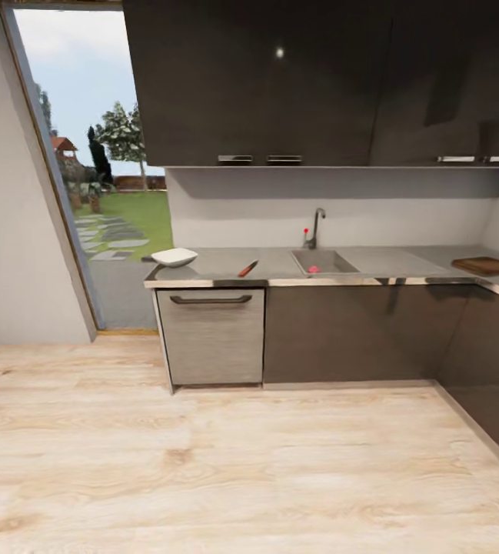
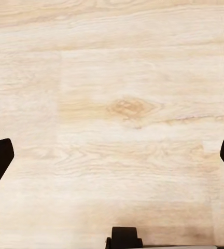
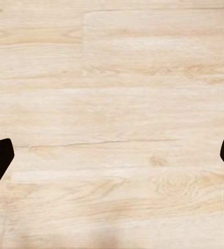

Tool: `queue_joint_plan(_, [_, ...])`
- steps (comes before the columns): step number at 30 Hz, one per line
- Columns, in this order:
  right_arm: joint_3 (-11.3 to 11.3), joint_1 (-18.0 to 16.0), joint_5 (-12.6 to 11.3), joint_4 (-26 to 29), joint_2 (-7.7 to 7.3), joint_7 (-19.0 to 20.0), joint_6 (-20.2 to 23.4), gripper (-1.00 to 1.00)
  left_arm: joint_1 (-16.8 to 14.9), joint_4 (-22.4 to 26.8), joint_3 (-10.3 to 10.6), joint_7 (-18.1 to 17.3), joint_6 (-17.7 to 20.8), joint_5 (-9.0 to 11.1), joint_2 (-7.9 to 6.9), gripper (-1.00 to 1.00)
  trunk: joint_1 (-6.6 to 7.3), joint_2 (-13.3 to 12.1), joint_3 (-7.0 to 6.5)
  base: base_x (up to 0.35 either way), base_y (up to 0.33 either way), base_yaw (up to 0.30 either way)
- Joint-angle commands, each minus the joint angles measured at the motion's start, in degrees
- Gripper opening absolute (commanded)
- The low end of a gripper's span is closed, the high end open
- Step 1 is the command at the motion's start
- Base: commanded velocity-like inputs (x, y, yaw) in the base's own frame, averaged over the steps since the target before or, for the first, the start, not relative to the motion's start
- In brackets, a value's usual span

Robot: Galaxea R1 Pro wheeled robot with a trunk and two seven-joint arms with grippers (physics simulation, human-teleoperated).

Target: In the kitchen, take the Vidalia onion out of the sink, dice it on the chopping board with the paring knife, put the diced onion into the bowl on the countertop, then place both the paring knife and the chopping board into the sink.

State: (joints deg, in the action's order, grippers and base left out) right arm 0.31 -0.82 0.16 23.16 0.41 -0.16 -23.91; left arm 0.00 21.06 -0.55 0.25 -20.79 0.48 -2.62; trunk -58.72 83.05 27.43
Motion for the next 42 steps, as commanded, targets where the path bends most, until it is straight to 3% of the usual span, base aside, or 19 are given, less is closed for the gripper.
queue_joint_plan(1, [0.03,-0.04,0.0,-0.04,-0.02,-0.02,-0.17,1.0,0.0,0.04,-0.05,0.05,-0.09,0.08,0.03,1.0,-0.01,0.02,0.05,0.146,-0.165,0.246])
queue_joint_plan(15, [-0.11,-0.05,-0.07,-0.04,-0.1,0.04,-0.12,1.0,0.0,0.04,-0.09,0.08,-0.04,0.14,0.07,1.0,-0.01,0.02,0.05,0.158,-0.175,0.216])
queue_joint_plan(42, [-0.39,-0.03,-0.41,-0.04,-0.41,-0.02,-0.09,1.0,0.0,-0.4,-0.07,0.01,-0.12,0.05,-0.04,1.0,-0.01,0.02,0.0,0.233,-0.103,0.001])
